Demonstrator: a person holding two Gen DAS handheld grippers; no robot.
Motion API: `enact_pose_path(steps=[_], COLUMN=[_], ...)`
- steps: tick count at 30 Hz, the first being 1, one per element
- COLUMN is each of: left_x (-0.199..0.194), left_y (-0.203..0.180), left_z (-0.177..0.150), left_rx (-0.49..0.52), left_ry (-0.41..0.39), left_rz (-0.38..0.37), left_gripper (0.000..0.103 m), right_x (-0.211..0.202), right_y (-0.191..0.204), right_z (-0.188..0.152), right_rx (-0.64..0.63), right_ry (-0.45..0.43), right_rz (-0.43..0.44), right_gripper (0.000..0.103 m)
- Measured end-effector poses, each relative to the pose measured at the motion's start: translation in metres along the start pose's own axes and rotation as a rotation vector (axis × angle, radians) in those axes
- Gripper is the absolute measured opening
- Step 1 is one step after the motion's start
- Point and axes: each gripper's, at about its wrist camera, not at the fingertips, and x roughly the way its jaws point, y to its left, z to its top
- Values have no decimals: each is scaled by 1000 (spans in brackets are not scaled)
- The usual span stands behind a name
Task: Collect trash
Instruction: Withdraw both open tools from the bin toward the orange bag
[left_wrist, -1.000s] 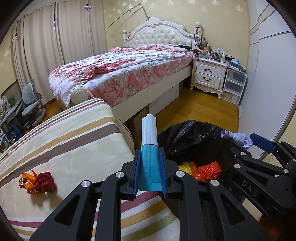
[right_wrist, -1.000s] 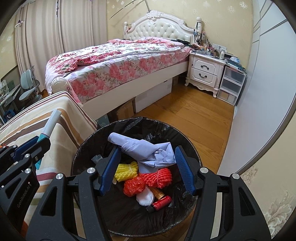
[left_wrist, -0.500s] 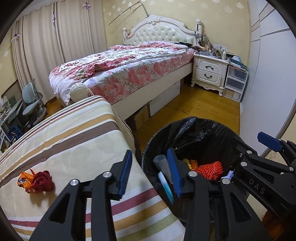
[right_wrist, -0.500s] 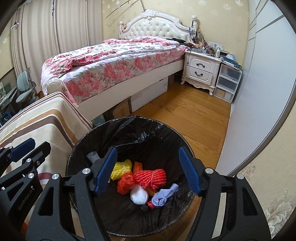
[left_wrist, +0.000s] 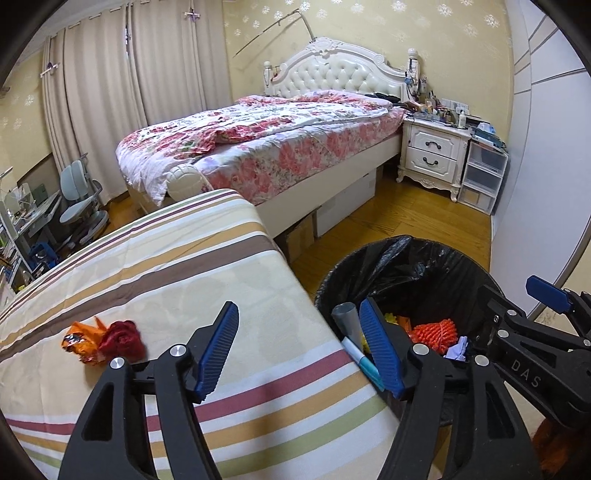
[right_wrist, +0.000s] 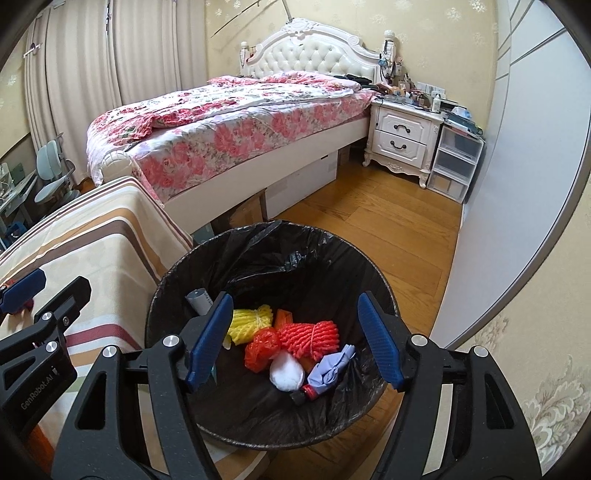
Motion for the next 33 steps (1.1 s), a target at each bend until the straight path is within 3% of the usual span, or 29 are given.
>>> enact_pose_path(steps=[13,33], left_x=[-23,-46], left_y=[67,186], left_z=[-27,-69], left_rx=[-91,-271], left_ry=[22,81], left_rz=[115,305], left_gripper=[68,68], right_x=[-21,-39], right_y=[54,177], right_z=[-14,-24], right_rx=[-72,-262], right_ry=[3,32], right_rz=[94,294], right_gripper=[70,70])
